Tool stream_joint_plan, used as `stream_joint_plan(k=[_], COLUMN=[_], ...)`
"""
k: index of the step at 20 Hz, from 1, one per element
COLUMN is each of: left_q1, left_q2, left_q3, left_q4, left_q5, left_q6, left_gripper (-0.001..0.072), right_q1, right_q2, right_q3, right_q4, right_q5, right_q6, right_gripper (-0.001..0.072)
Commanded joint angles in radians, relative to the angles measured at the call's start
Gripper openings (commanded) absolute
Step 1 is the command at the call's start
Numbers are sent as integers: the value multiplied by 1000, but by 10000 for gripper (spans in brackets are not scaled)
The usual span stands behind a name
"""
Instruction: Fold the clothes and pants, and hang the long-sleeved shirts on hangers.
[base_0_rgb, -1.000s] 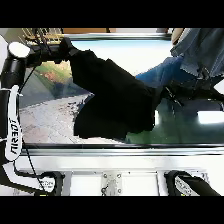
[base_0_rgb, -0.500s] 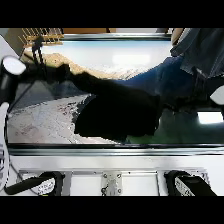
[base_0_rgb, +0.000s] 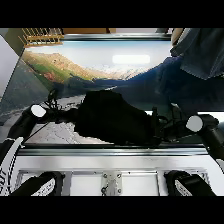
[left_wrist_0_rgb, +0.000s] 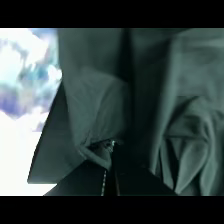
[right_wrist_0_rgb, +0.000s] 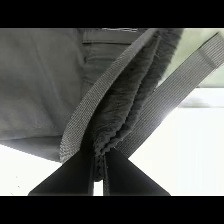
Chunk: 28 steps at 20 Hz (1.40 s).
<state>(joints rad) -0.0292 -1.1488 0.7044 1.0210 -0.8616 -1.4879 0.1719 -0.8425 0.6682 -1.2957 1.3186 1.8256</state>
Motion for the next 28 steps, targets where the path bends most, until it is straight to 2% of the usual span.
stream_joint_plan(k=[1, 6, 7, 8, 9, 14, 15, 17, 20, 21, 23, 24, 28], left_q1=[-1, 4, 13, 23, 29, 58, 49, 17, -53, -73, -108, -122, -150], left_q2=[-55, -60, -40, -8, 30, 222, 245, 277, 285, 285, 285, 285, 284], left_q3=[-50, -2, 16, 40, 68, 164, 163, 153, 127, 119, 99, 91, 81], left_q4=[-2, -1, -1, -1, -1, 7, 5, 6, 6, 5, 5, 5, 4], left_q5=[13, -29, -36, -37, -39, -93, -95, -103, -84, -74, -53, -41, -27], left_q6=[0, -1, 0, 0, 0, -1, -2, -5, -5, -8, -13, -13, -13], left_gripper=[8, 9, 90, 411, 582, 577, 577, 577, 576, 541, 109, 9, 9], right_q1=[45, 43, 41, 34, 20, -248, -319, -441, -565, -584, -590, -590, -589], right_q2=[7, 5, 9, 19, 31, 104, 104, 97, 53, 29, -29, -64, -229], right_q3=[-67, -70, -67, -53, -27, 74, 63, 5, -144, -200, -278, -298, -304], right_q4=[-2, 28, 61, 99, 138, 157, 161, 201, 352, 397, 423, 439, 592], right_q5=[7, 5, -1, -4, -1, 116, 115, 73, -44, -90, -192, -227, -259], right_q6=[8, 6, -3, -31, -64, -154, -181, -241, -348, -385, -428, -449, -632], right_gripper=[16, 32, 144, 481, 668, 673, 717, 717, 720, 720, 720, 720, 720])
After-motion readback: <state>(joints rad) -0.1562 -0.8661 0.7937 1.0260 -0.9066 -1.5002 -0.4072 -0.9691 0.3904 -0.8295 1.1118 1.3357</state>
